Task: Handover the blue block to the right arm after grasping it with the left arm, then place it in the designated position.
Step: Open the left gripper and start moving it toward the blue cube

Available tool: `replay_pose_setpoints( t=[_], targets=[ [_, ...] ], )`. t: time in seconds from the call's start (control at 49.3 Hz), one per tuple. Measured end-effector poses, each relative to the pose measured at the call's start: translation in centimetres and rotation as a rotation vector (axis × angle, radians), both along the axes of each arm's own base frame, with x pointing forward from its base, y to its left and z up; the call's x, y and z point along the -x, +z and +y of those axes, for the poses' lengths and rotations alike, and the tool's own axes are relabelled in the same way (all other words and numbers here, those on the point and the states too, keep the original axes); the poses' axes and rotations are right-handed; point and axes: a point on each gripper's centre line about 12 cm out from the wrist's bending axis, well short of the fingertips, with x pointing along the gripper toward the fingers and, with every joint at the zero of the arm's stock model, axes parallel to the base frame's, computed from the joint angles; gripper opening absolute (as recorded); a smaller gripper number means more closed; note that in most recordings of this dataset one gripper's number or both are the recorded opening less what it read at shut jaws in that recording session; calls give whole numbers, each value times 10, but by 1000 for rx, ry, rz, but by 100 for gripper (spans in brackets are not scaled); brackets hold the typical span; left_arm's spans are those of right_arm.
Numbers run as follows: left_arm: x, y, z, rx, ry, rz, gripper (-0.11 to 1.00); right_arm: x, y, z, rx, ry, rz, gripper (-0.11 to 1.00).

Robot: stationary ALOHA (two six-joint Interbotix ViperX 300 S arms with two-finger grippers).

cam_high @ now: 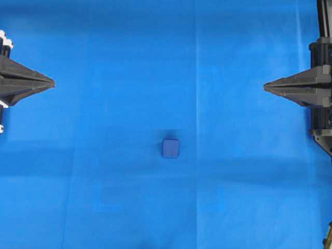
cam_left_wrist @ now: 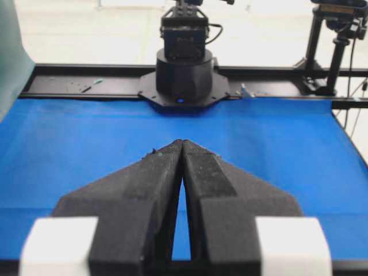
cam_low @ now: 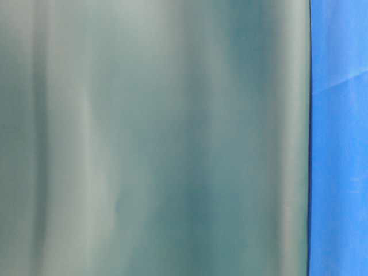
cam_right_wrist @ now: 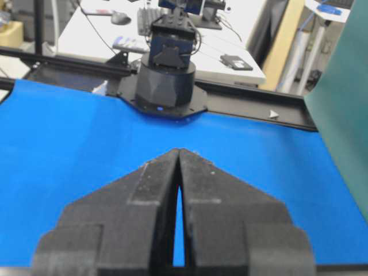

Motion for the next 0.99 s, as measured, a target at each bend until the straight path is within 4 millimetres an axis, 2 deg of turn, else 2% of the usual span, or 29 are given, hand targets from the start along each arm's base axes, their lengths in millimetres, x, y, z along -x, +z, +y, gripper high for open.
replay_pose_setpoints(
  t=[0.304, 0.669, 0.75, 0.811, 0.933, 0.994],
  targets=[
    [0, -3, 0, 14, -1, 22, 0, -5, -9, 0, -3, -2, 80, -3],
    [-1, -6, -2, 27, -10, 46, 2, -6, -10, 0, -3, -2, 83, -2],
    [-1, -6, -2, 24, -10, 46, 19, -6, -10, 0, -4, -2, 83, 3],
    [-1, -5, -2, 21, -12, 45, 37, -6, -10, 0, -11, -1, 81, 13],
    [-1, -6, -3, 20, -15, 46, 74, -6, -9, 0, -41, 0, 80, 45],
    [-1, -5, -3, 19, -18, 43, 87, -6, -10, 0, -53, 2, 81, 64]
  ],
)
